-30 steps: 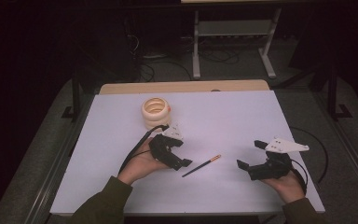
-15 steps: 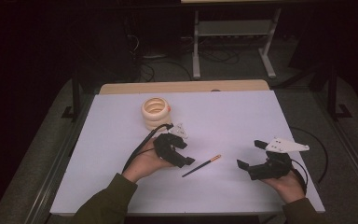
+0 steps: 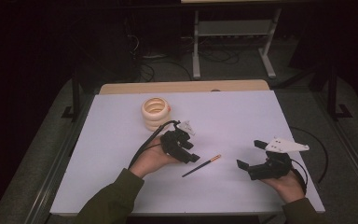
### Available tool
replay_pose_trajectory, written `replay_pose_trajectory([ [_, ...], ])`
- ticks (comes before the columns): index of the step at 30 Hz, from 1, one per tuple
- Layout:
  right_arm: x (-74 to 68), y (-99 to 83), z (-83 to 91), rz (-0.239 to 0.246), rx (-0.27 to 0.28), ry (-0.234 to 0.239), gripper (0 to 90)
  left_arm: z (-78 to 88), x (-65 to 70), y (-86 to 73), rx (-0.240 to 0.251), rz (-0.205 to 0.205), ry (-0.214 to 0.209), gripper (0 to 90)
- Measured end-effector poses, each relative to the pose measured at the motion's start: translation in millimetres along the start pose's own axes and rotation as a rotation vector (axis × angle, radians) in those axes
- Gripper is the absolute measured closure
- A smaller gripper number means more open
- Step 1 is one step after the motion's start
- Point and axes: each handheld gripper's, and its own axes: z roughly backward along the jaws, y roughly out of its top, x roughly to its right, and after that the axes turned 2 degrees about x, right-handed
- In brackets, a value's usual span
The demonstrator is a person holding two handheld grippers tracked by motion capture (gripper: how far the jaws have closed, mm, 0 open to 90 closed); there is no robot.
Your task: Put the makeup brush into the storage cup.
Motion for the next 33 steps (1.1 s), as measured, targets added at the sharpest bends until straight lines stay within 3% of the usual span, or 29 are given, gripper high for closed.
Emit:
replay_pose_trajectory([
  [18,1.2,0.1,0.4,-0.004,0.005,-0.008,0.0,-19.4,-0.8,14.4,-0.075,-0.001,-0.037,54.9],
  [33,1.1,-0.1,0.0,0.000,0.005,-0.007,0.0,-38.2,1.0,23.6,-0.130,0.005,-0.037,60.5],
])
